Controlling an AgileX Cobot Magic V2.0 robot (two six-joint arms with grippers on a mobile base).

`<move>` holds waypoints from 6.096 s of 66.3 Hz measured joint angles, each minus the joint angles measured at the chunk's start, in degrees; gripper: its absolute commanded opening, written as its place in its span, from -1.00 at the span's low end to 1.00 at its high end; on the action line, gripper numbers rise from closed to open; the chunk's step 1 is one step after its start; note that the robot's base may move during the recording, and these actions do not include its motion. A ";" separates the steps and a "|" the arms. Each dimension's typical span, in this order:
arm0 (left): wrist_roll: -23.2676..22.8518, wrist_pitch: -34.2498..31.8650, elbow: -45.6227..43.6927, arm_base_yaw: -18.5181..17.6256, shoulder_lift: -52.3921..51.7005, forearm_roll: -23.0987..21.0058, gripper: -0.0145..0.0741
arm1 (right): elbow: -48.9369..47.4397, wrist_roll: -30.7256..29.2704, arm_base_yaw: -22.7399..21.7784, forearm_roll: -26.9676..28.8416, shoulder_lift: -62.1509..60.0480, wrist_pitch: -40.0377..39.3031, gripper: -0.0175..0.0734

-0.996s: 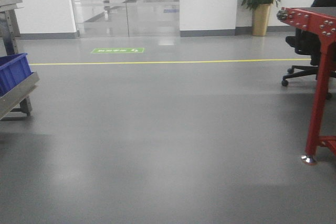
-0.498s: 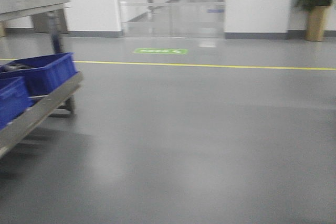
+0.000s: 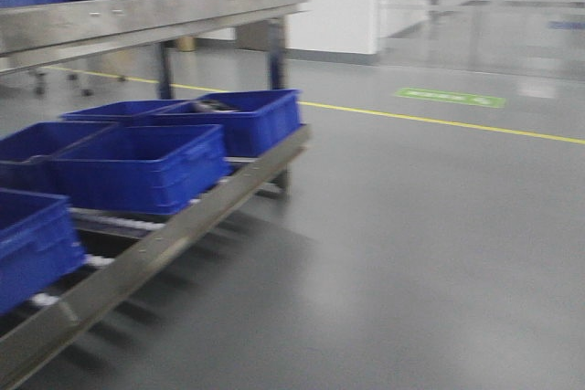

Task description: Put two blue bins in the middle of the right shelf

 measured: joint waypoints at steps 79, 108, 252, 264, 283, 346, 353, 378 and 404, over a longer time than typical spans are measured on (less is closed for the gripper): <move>0.00 0.00 0.00 0.00 0.00 0.50 -0.92 | 0.00 -0.09 0.00 0.12 0.25 -0.25 -0.98; 0.00 0.10 0.00 0.00 0.00 0.62 -0.92 | 0.00 -0.09 0.00 0.22 0.38 -0.25 -0.98; -4.82 -24.04 32.56 0.00 1.30 -3.75 -0.92 | 27.48 6.86 -2.01 -5.09 2.67 -22.21 -0.98; -4.95 -24.85 32.74 0.11 1.30 -3.30 -0.71 | 27.48 6.76 -2.01 -4.40 3.47 -22.68 -0.65; -4.95 -27.13 32.74 -0.02 1.30 -5.85 0.31 | 26.92 6.76 -1.91 -3.44 3.50 -26.74 0.28; -4.67 -40.23 45.15 -3.34 -15.46 -4.49 -0.92 | 33.77 6.19 -1.33 -2.19 -10.23 -31.12 -0.97; -4.67 -48.28 55.34 -3.34 -21.84 -4.09 -0.92 | 43.13 5.44 -1.33 -3.11 -15.45 -37.83 -0.97; -4.67 -64.60 80.43 -3.34 -40.79 0.90 -0.92 | 70.89 5.18 -1.33 -8.91 -33.67 -59.04 -0.97; -4.67 -65.54 86.21 -3.34 -59.73 4.61 -0.92 | 77.36 5.18 -1.33 -9.15 -49.96 -58.01 -0.97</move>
